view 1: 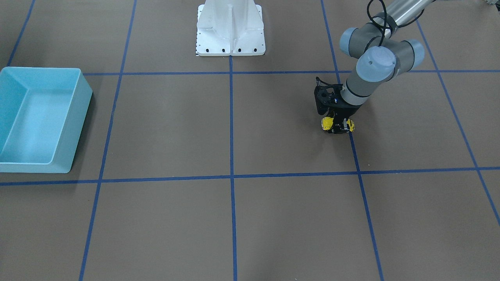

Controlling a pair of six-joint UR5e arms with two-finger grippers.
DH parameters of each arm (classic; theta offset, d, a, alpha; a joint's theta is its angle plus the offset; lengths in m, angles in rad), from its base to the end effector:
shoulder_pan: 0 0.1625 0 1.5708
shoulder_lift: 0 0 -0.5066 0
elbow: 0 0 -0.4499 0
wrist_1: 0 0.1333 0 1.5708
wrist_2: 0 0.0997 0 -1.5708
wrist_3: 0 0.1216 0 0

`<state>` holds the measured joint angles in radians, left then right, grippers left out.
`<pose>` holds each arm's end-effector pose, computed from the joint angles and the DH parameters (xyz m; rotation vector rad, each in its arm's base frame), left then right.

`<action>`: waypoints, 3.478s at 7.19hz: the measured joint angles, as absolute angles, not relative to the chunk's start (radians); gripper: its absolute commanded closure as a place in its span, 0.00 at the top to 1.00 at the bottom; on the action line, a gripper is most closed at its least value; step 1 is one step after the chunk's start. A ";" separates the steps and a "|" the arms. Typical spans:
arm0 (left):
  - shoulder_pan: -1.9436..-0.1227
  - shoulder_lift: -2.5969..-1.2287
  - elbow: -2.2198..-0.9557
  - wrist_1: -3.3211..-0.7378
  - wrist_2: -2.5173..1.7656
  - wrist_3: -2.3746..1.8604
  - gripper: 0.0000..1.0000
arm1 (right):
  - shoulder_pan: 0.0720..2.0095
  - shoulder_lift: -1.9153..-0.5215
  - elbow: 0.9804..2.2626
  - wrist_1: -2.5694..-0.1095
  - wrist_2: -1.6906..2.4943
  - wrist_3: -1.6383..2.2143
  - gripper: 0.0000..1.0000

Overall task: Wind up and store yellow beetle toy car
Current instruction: 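Keep dragging the car backward along the table with the left gripper, then open the left gripper to release the car and raise the left arm away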

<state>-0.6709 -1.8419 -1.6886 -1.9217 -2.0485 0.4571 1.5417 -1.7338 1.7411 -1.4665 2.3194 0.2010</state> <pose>0.4989 -0.4948 0.4926 0.6681 0.6637 1.4420 0.0366 -0.4779 0.7365 0.0198 -0.7555 0.1219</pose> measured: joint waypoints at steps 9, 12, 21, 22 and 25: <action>-0.696 -1.797 -1.685 -1.968 -2.082 0.473 0.25 | 1.542 -1.733 1.738 -1.466 2.319 0.201 1.00; -0.706 -1.792 -1.678 -1.980 -2.094 0.485 0.32 | 1.542 -1.732 1.737 -1.466 2.319 0.201 1.00; -0.791 -1.769 -1.686 -2.004 -2.151 0.495 1.00 | 1.542 -1.733 1.738 -1.466 2.319 0.201 1.00; -0.816 -1.764 -1.684 -2.002 -2.152 0.495 1.00 | 1.542 -1.733 1.738 -1.467 2.319 0.201 1.00; -0.972 -1.732 -1.672 -1.965 -2.153 0.480 1.00 | 1.542 -1.728 1.736 -1.465 2.319 0.201 1.00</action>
